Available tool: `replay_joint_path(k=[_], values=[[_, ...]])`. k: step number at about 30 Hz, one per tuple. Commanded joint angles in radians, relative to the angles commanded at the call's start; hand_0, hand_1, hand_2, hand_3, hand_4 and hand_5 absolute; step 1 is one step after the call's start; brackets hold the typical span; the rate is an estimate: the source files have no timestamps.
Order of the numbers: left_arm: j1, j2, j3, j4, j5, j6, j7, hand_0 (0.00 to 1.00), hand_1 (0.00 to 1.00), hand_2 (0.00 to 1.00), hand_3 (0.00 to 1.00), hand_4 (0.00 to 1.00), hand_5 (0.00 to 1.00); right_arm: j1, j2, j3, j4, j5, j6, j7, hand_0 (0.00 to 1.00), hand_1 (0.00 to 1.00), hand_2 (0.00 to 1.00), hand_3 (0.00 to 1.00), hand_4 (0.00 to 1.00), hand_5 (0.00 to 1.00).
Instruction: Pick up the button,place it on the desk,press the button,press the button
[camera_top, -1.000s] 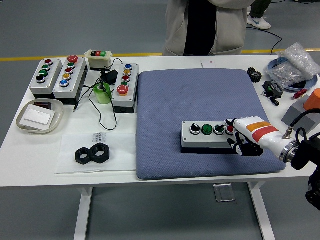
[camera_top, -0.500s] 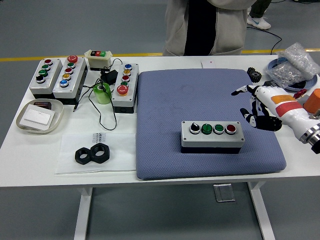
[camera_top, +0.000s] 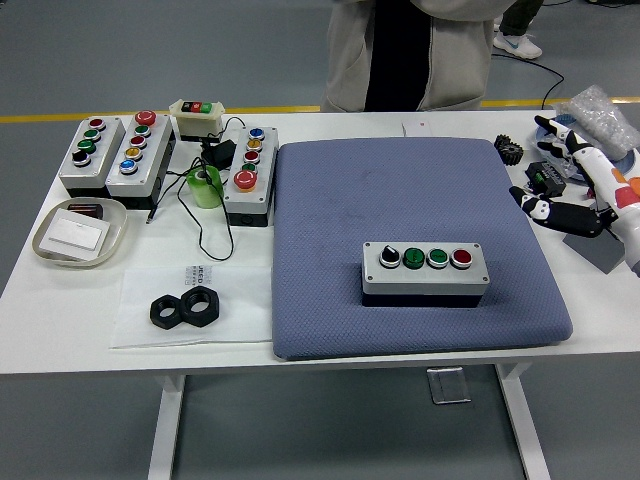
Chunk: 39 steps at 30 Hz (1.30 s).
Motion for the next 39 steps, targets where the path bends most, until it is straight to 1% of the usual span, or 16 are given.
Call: replay_joint_path(k=[1,5,6,8,11,12,17,18,19,22,24,39], values=[[0.0,0.0,-0.002,0.0,0.003,0.0,0.001,0.742,0.825,0.856,0.824,0.622,0.998,-0.003,0.005,0.007,-0.014,0.045,-0.001,0.014,0.981,0.907,0.982,0.998,0.772,0.195],[0.001,-0.001,-0.002,0.0,0.002,0.0,0.001,0.742,0.825,0.856,0.824,0.622,0.998,-0.01,0.013,0.025,-0.045,0.21,0.001,0.026,0.981,0.907,0.982,0.998,0.772,0.195],[0.001,-0.001,-0.001,0.0,0.002,0.0,0.001,0.743,0.825,0.855,0.823,0.622,0.998,-0.01,0.014,0.027,-0.049,0.249,0.001,0.026,0.974,0.907,0.958,0.96,0.758,0.319],[0.0,-0.001,0.002,0.0,-0.003,0.0,0.0,0.743,0.825,0.855,0.823,0.622,0.998,-0.016,0.02,0.039,-0.072,0.333,0.004,0.025,0.974,0.907,0.958,0.96,0.758,0.319],[-0.002,-0.001,0.004,0.0,-0.007,0.0,-0.001,0.743,0.825,0.855,0.823,0.622,0.998,-0.022,0.027,0.049,-0.089,0.457,0.007,0.021,0.974,0.907,0.958,0.96,0.758,0.319],[-0.002,-0.001,0.005,0.0,-0.008,0.0,-0.001,0.744,0.826,0.856,0.823,0.622,0.998,-0.027,0.033,0.055,-0.099,0.502,0.009,0.02,0.964,0.898,0.931,0.938,0.697,0.439],[-0.004,-0.001,0.007,0.0,-0.012,0.0,-0.001,0.744,0.826,0.856,0.823,0.622,0.998,-0.039,0.049,0.074,-0.113,0.709,0.005,0.017,0.964,0.898,0.931,0.938,0.697,0.439],[-0.004,-0.001,0.008,0.0,-0.012,0.0,-0.001,0.744,0.825,0.856,0.823,0.622,0.998,-0.041,0.052,0.077,-0.115,0.751,0.005,0.016,0.963,0.891,0.92,0.92,0.666,0.463],[-0.005,-0.001,0.008,0.0,-0.014,0.0,-0.002,0.744,0.825,0.856,0.823,0.622,0.998,-0.043,0.054,0.079,-0.117,0.782,0.004,0.015,0.963,0.891,0.92,0.92,0.666,0.463],[-0.007,-0.001,0.012,0.0,-0.018,-0.001,-0.003,0.744,0.825,0.856,0.823,0.622,0.998,-0.046,0.056,0.082,-0.121,0.806,0.001,0.012,0.963,0.891,0.92,0.92,0.666,0.463],[-0.009,-0.001,0.015,0.0,-0.023,-0.001,-0.005,0.745,0.825,0.856,0.823,0.622,0.998,-0.046,0.057,0.083,-0.122,0.81,0.001,0.01,0.96,0.887,0.917,0.913,0.659,0.477],[-0.013,0.0,0.029,0.0,-0.043,-0.002,-0.015,0.745,0.826,0.856,0.824,0.622,0.998,-0.042,0.057,0.084,-0.125,0.832,-0.002,0.002,0.958,0.883,0.91,0.907,0.647,0.472]])
